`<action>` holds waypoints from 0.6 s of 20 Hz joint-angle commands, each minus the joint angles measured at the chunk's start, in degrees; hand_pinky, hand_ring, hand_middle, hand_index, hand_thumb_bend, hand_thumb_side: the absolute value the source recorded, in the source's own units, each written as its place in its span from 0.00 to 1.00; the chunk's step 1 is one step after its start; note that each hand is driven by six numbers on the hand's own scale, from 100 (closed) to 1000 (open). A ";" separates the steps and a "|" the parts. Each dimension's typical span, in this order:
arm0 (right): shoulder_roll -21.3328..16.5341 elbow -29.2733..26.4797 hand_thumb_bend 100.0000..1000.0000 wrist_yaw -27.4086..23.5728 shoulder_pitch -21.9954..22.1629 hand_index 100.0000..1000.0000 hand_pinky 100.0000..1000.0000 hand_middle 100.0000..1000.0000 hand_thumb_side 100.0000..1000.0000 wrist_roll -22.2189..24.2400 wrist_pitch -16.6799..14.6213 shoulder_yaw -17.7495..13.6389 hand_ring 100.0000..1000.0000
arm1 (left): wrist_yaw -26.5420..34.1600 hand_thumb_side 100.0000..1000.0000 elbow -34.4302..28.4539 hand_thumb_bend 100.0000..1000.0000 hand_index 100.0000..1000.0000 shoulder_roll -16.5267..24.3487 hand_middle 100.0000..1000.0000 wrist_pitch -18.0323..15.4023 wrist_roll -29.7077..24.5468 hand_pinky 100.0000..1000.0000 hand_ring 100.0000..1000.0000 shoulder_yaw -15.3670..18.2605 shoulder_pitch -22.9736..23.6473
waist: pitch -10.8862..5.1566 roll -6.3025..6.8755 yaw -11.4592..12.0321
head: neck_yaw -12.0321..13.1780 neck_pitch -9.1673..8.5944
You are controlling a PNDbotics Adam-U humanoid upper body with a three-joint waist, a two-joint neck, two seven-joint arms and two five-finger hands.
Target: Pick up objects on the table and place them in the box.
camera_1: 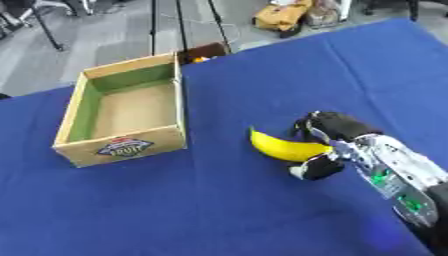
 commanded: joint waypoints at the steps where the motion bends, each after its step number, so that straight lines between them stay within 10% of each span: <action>1: -0.69 0.09 0.33 -0.38 -0.70 0.76 0.64 0.50 0.35 -0.28 0.33 -0.52 0.90 | 0.10 0.98 -1.15 0.04 0.87 1.16 0.82 -0.09 -0.28 0.29 0.71 0.22 -0.13 | -0.83 -0.28 0.09 | -0.19 -0.80; 12: -0.56 1.40 0.27 -1.51 -1.06 0.74 0.63 0.47 0.36 -1.63 0.76 -0.14 0.89 | 0.15 0.98 -1.15 0.04 0.87 1.07 0.82 -0.11 -0.43 0.29 0.71 0.17 -0.01 | -0.78 -0.16 0.16 | -0.24 -0.78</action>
